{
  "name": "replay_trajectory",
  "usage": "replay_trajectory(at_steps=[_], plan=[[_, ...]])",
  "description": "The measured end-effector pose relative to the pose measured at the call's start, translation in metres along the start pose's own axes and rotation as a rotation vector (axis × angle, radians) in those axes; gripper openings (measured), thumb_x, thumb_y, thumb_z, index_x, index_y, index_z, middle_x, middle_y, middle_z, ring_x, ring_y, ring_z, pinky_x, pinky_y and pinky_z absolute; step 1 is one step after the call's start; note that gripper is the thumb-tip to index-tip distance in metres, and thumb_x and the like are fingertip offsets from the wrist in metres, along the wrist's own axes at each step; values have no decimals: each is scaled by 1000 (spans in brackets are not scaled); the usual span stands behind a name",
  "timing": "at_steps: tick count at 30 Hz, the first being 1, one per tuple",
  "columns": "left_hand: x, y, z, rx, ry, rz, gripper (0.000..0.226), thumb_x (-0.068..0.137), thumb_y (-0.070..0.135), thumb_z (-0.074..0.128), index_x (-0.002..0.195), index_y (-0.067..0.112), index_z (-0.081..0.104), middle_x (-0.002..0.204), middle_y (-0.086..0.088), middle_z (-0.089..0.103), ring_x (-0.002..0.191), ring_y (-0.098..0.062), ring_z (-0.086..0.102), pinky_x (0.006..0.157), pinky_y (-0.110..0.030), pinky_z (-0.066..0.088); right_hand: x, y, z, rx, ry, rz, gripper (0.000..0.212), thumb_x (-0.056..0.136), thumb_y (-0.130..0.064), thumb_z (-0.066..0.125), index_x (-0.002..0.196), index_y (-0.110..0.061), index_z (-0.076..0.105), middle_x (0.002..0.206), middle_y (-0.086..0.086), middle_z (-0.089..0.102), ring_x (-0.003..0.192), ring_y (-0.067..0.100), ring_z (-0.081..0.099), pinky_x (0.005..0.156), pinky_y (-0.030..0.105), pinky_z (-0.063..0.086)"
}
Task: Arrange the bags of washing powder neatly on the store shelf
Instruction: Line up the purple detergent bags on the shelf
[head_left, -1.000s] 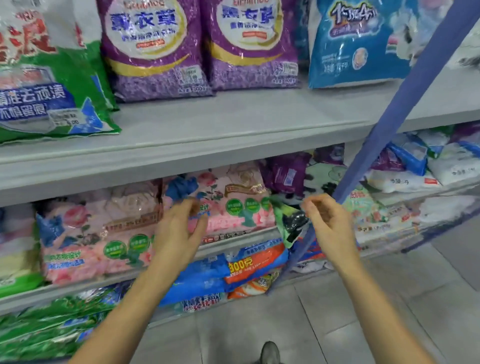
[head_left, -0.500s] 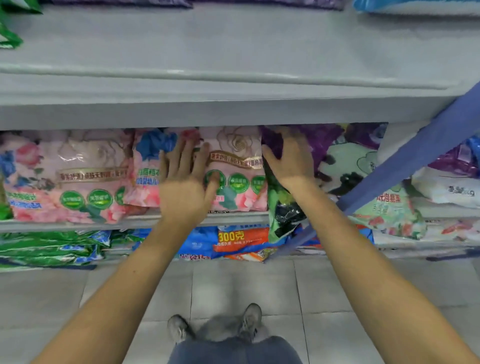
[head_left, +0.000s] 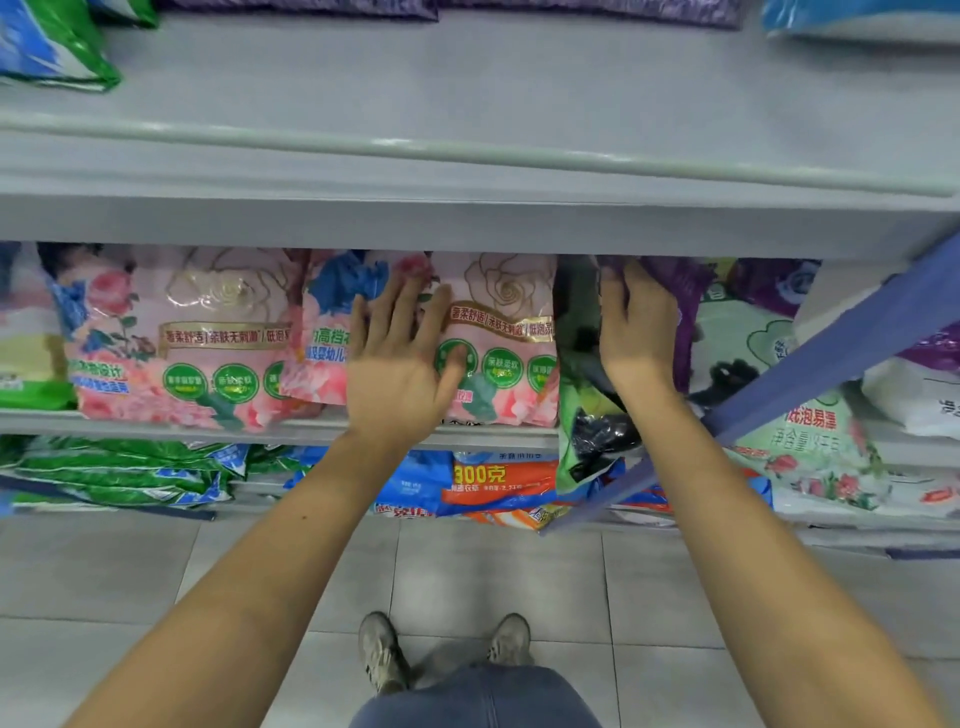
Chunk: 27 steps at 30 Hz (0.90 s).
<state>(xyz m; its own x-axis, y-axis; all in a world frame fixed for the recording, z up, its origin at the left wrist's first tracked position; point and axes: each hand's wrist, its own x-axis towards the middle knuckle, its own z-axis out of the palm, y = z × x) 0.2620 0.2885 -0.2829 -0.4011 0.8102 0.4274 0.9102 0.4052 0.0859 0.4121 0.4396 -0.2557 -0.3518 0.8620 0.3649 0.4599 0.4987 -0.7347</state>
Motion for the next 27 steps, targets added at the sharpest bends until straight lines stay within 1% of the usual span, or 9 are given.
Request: replay_trajectory(at_steps=[3, 5, 8, 11, 14, 16, 18, 21, 27], plan=[[0, 0, -2, -14, -11, -11, 51, 87, 40, 41, 127, 12, 56, 132, -17, 54, 128, -35, 45, 107, -56, 29, -21, -19, -22, 170, 48, -18, 40, 96, -13, 41, 62, -30, 28, 53, -9, 28, 46, 4, 30, 46, 23, 17], [0, 1, -5, -34, -24, -8, 52, 87, 41, 40, 126, 11, 56, 130, -18, 55, 127, -36, 46, 106, -57, 30, -35, -28, -35, 229, 16, 0, 33, 95, -17, 40, 63, -22, 35, 54, -6, 29, 49, 6, 28, 51, 29, 19], [0, 1, -9, -75, -93, -12, 55, 86, 43, 39, 125, 9, 57, 128, -19, 56, 125, -39, 47, 103, -60, 31, -53, -39, -56, 317, -57, -33, 31, 93, -21, 40, 69, -3, 46, 56, -3, 37, 52, 5, 33, 51, 22, 25], [3, -2, -15, -159, -177, -24, 68, 82, 54, 32, 130, 10, 52, 137, -19, 49, 132, -38, 38, 107, -61, 21, -60, -54, -77, 438, -101, -50, 21, 96, -11, 42, 87, -18, 60, 71, -15, 63, 70, -8, 55, 65, 10, 40], [4, 1, -28, -250, -267, -34, 96, 67, 74, 26, 143, 16, 34, 151, -10, 30, 143, -28, 16, 114, -52, 1, -61, -69, -95, 470, -114, -44, 28, 97, -1, 40, 92, -21, 59, 77, -28, 67, 76, -11, 59, 67, 6, 42], [3, 13, -43, -332, -331, 4, 107, 57, 82, 31, 141, 17, 34, 150, -5, 30, 142, -23, 16, 115, -47, -3, -60, -82, -105, 491, -122, -74, 30, 96, -1, 39, 89, -20, 60, 75, -25, 67, 74, -8, 61, 65, 9, 45], [-1, 27, -63, -526, -436, 2, 94, 55, 81, 47, 125, 17, 47, 132, -3, 47, 131, -24, 35, 116, -44, 16, -58, -98, -114, 527, -108, -96, 31, 96, -2, 38, 86, -22, 60, 73, -23, 68, 71, -6, 62, 62, 10, 46], [-9, 42, -91, -941, -547, -82, 46, 72, 48, 73, 107, 29, 51, 106, 12, 58, 106, -11, 56, 93, -25, 45, -51, -119, -129, 645, -82, -59, 27, 96, -7, 39, 87, -16, 63, 73, -16, 71, 71, 0, 65, 63, 15, 50], [-18, 42, -132, -1342, -436, -128, 51, 74, 57, 64, 118, 40, 44, 119, 26, 55, 113, 5, 52, 98, -20, 43, -30, -154, -160, 863, -135, 9, 25, 82, -26, 49, 77, -22, 74, 78, -6, 73, 73, 11, 69, 65, 23, 55]])
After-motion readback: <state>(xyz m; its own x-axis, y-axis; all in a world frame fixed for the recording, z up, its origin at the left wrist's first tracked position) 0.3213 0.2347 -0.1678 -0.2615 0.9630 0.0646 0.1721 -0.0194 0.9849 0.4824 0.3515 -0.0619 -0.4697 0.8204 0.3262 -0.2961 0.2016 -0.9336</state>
